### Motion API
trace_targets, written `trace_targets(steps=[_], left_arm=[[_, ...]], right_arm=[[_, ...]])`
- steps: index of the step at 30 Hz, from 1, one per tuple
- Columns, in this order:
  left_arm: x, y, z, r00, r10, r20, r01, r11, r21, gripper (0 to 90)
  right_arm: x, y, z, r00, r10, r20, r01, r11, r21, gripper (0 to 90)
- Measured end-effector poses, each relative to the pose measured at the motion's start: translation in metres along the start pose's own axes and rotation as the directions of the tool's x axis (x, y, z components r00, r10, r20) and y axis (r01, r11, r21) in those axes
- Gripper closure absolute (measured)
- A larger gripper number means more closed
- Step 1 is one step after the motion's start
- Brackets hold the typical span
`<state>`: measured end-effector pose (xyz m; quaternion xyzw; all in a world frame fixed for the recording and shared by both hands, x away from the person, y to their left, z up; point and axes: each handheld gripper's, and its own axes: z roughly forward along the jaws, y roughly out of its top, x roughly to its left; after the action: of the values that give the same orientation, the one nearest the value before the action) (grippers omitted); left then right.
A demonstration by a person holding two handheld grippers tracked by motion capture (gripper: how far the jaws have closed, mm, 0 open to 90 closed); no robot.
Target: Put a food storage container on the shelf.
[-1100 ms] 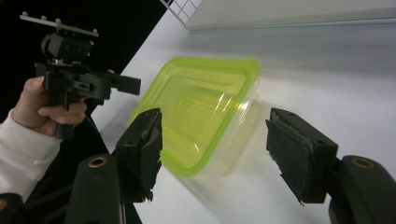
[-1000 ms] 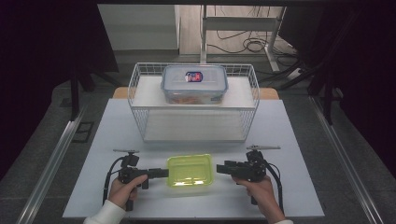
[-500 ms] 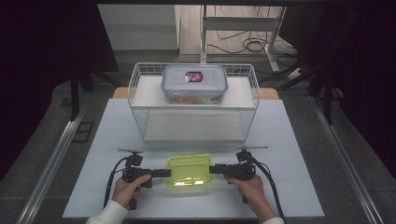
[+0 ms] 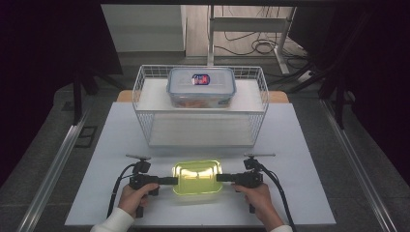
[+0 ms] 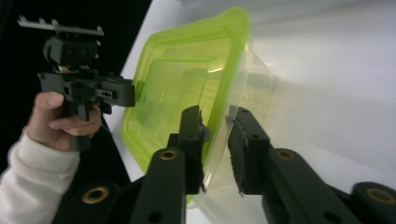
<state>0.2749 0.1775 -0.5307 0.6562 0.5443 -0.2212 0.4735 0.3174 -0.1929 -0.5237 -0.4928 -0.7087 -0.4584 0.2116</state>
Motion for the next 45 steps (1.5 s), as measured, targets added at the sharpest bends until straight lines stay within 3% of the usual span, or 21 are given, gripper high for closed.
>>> trace_targets(steps=[2,9,22,27,32,45], left_arm=[[-0.003,0.000,-0.003,0.9999,0.009,0.011,-0.009,0.9998,-0.020,78.8],[-0.009,-0.003,-0.009,0.9988,0.039,0.030,-0.038,0.9990,-0.023,79.6],[-0.028,-0.002,-0.022,0.9928,0.097,0.070,-0.094,0.9943,-0.049,79.9],[-0.034,-0.001,-0.024,0.9916,0.101,0.080,-0.097,0.9938,-0.053,80.0],[-0.040,0.001,-0.027,0.9894,0.125,0.074,-0.121,0.9911,-0.057,79.9],[-0.045,0.009,-0.030,0.9884,0.133,0.073,-0.130,0.9901,-0.053,80.4]], right_arm=[[0.001,0.000,-0.002,0.9999,0.008,-0.009,-0.008,1.000,-0.002,78.3],[0.007,-0.002,-0.006,0.9999,-0.005,-0.013,0.005,1.000,-0.002,79.7],[0.024,0.001,-0.022,0.9960,-0.059,-0.067,0.058,0.998,-0.026,80.1],[0.031,0.002,-0.030,0.9936,-0.085,-0.075,0.083,0.996,-0.033,80.0],[0.033,0.003,-0.032,0.9923,-0.092,-0.083,0.088,0.995,-0.041,80.3],[0.042,0.008,-0.038,0.9909,-0.112,-0.074,0.108,0.993,-0.056,80.3]])
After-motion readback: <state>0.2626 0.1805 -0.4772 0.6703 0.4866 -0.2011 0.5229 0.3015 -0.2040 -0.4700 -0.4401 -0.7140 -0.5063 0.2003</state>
